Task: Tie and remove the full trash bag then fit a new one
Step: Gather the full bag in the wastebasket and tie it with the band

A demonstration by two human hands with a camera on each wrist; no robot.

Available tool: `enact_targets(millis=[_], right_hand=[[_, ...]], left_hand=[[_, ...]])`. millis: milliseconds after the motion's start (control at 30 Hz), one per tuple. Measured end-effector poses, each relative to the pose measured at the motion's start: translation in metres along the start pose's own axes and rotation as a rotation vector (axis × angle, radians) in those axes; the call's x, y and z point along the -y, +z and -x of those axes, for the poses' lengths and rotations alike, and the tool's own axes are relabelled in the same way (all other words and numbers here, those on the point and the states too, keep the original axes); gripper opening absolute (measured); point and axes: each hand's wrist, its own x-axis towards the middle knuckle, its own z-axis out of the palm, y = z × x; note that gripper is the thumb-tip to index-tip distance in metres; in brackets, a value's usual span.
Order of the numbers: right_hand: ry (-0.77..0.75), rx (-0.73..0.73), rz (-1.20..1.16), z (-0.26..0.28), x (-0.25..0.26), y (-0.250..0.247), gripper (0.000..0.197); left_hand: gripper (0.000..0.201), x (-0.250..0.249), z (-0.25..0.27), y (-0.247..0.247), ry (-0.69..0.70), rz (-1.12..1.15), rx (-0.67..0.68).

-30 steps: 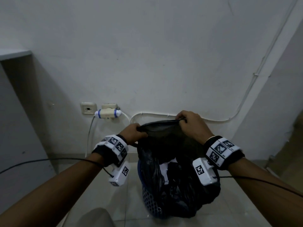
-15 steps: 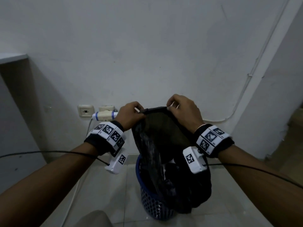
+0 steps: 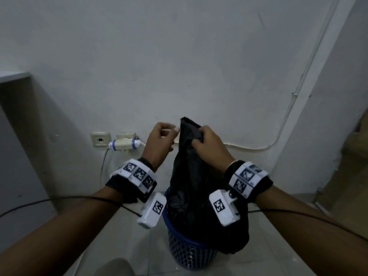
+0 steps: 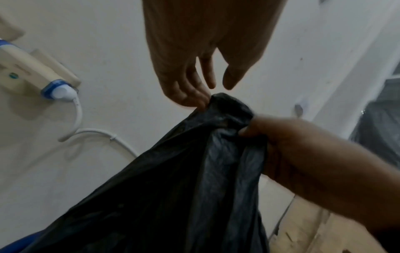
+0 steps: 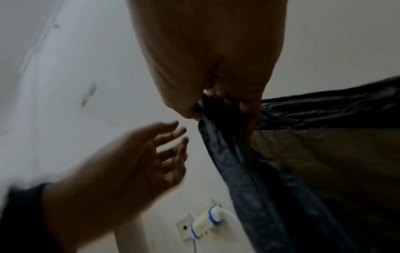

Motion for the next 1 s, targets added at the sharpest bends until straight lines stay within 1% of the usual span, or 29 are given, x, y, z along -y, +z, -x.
enact_targets(millis=[33,67,133,167,200,267,300,333,400,433,467,533,567,600,633,667,733,833,867,933,967,1000], right_hand=[[0.032,0.011,-0.058,-0.003,0.004,-0.006,0.022],[0.059,0.025,-0.109,-0.007,0.007,-0.01,0.019],[0.095,0.055,-0.211,-0.012,0.017,-0.016,0.01],[0.098,0.069,-0.271,-0.013,0.021,-0.016,0.014],[0.103,0.084,-0.341,-0.015,0.023,-0.014,0.017],[0.118,0.137,-0.467,-0.017,0.022,-0.01,0.017],[0.121,0.157,-0.495,-0.016,0.02,-0.009,0.021],[0.122,0.145,-0.5,-0.015,0.015,-0.008,0.027],[0.128,0.02,-0.482,-0.007,0.004,-0.006,0.032],[0.11,-0.037,-0.447,0.001,-0.003,-0.005,0.036],[0.071,-0.046,-0.38,0.008,-0.012,-0.002,0.041],[-0.023,0.075,-0.153,0.032,-0.023,0.003,0.058],[-0.081,0.129,0.003,0.041,-0.027,0.007,0.065],[-0.145,0.129,0.138,0.046,-0.032,0.012,0.064],[-0.195,0.08,0.208,0.048,-0.035,0.014,0.058],[-0.218,0.0,0.205,0.046,-0.035,0.014,0.05],[-0.187,-0.127,0.098,0.038,-0.036,0.006,0.037],[-0.143,-0.183,0.012,0.025,-0.025,-0.018,0.019],[-0.149,-0.193,0.007,0.02,-0.02,-0.025,0.013],[-0.151,-0.222,-0.007,0.011,-0.011,-0.036,0.004],[-0.142,-0.225,-0.033,0.007,-0.008,-0.041,0.002],[-0.129,-0.215,-0.076,0.004,-0.004,-0.044,0.004]], left_hand=[[0.023,0.004,0.008,0.002,-0.012,-0.021,0.018],[0.027,0.007,0.015,0.004,-0.051,0.01,0.084],[0.034,0.012,0.027,0.013,-0.131,0.056,0.261],[0.038,0.014,0.03,0.019,-0.146,0.028,0.311],[0.039,0.018,0.031,0.024,-0.141,-0.003,0.325],[0.034,0.02,0.031,0.033,-0.078,-0.069,0.286],[0.028,0.019,0.03,0.036,-0.04,-0.1,0.245],[0.022,0.017,0.027,0.036,-0.024,-0.11,0.197],[0.016,0.012,0.018,0.034,-0.043,-0.045,0.09],[0.018,0.008,0.013,0.032,-0.066,0.004,0.039],[0.021,0.006,0.006,0.029,-0.087,0.036,-0.017],[0.025,0.001,-0.005,0.024,-0.111,0.062,-0.098],[0.025,-0.003,-0.007,0.023,-0.125,0.11,-0.108],[0.025,-0.006,-0.01,0.024,-0.139,0.179,-0.111],[0.026,-0.008,-0.012,0.025,-0.15,0.241,-0.099],[0.028,-0.009,-0.014,0.026,-0.152,0.282,-0.097],[0.032,-0.012,-0.013,0.024,-0.135,0.316,-0.097],[0.037,-0.015,-0.007,0.021,-0.063,0.357,-0.092],[0.037,-0.013,-0.005,0.021,-0.022,0.333,-0.097],[0.037,-0.012,0.002,0.025,0.095,0.198,-0.108],[0.037,-0.011,0.005,0.028,0.166,0.127,-0.101],[0.038,-0.01,0.008,0.031,0.236,0.08,-0.073]])
